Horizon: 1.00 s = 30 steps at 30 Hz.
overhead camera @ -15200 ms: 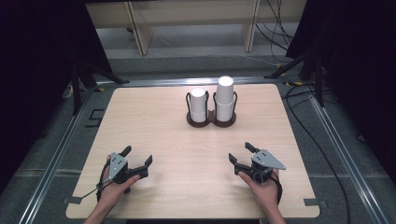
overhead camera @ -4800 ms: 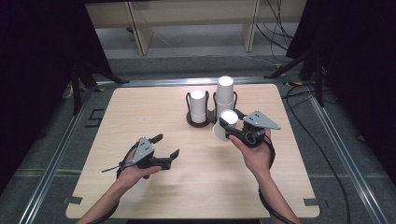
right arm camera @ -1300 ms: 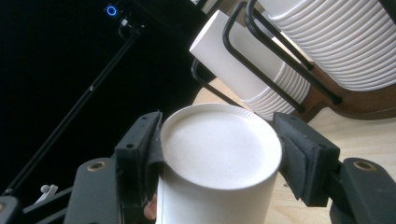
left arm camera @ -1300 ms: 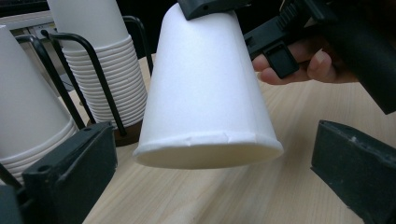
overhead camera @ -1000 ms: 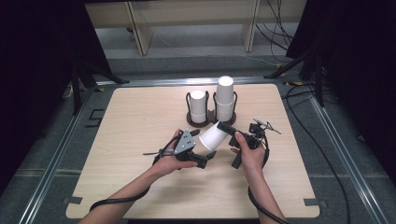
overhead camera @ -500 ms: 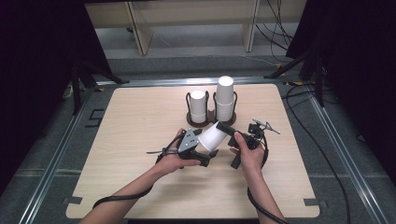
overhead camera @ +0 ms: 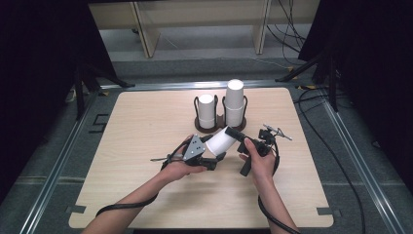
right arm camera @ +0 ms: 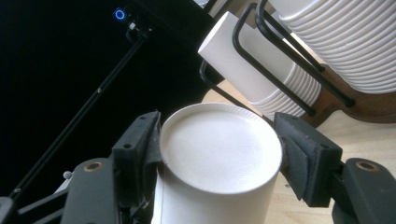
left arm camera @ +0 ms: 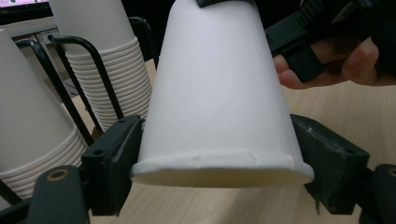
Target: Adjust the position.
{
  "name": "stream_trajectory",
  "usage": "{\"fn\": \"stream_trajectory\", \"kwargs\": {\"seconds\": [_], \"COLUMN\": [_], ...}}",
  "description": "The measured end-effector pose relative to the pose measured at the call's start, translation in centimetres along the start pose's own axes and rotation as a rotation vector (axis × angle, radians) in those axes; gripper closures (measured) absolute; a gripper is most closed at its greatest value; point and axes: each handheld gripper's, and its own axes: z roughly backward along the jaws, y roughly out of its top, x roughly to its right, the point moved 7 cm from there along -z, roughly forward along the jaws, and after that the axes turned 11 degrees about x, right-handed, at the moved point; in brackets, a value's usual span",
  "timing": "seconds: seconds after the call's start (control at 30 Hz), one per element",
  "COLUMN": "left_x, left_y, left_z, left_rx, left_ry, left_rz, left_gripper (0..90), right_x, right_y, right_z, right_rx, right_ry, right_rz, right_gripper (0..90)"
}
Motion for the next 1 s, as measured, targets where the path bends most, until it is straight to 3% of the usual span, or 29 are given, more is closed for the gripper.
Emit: {"fn": "stream_trajectory", "kwargs": {"seconds": [0.03,0.1,0.13,0.17,0.23,0.27,0.3,0.43,0.47,0.5,0.53,0.73,0.97,1.0], "left_x": [0.0,0.0,-0.1,-0.1,-0.2,-0.2,-0.2,-0.2,-0.2,-0.2,-0.2,-0.3,-0.8,-0.8], "left_y": [0.1,0.2,0.2,0.2,0.3,0.4,0.5,0.5,0.6,0.6,0.6,0.7,0.4,0.3], "left_z": [0.1,0.2,0.3,0.3,0.4,0.4,0.4,0.5,0.6,0.5,0.6,0.9,1.4,1.5], "left_rx": [0.003,0.003,0.002,0.008,0.007,0.01,0.017,0.004,0.005,0.014,0.0,-0.014,-0.053,-0.058], "left_ry": [0.0,-0.002,-0.002,0.0,0.004,0.004,0.0,-0.007,-0.008,-0.01,-0.012,-0.014,-0.01,-0.012], "left_rz": [-0.003,0.001,0.002,0.003,0.0,0.001,0.007,0.001,0.003,0.005,0.003,0.003,-0.009,-0.004], "left_gripper": [21.7,23.4,24.1,24.8,26.2,26.9,27.3,28.8,29.0,29.2,29.4,30.1,31.3,32.0], "right_x": [0.2,0.2,-0.1,0.2,0.3,0.0,0.2,0.2,0.1,-0.1,0.1,-0.3,-0.8,-0.7], "right_y": [0.1,0.1,-0.1,0.0,0.0,-0.1,-0.1,-0.2,-0.2,-0.3,-0.1,0.3,1.5,1.5], "right_z": [0.0,-0.1,-0.1,-0.2,-0.3,-0.3,-0.4,-0.4,-0.4,-0.4,-0.4,-0.2,0.7,0.8], "right_rx": [0.004,0.008,0.003,0.015,0.012,0.012,0.015,0.006,0.007,0.003,0.013,0.027,0.051,0.046], "right_ry": [0.001,0.002,0.01,0.013,0.007,0.009,-0.003,0.012,-0.001,-0.008,0.006,0.0,-0.01,-0.018], "right_rz": [0.028,0.035,-0.003,0.05,0.081,0.066,0.099,0.128,0.132,0.104,0.16,0.234,0.384,0.378], "right_gripper": [34.4,33.4,33.0,32.5,30.8,29.9,29.4,28.5,28.3,28.2,28.2,28.7,30.2,30.5]}}
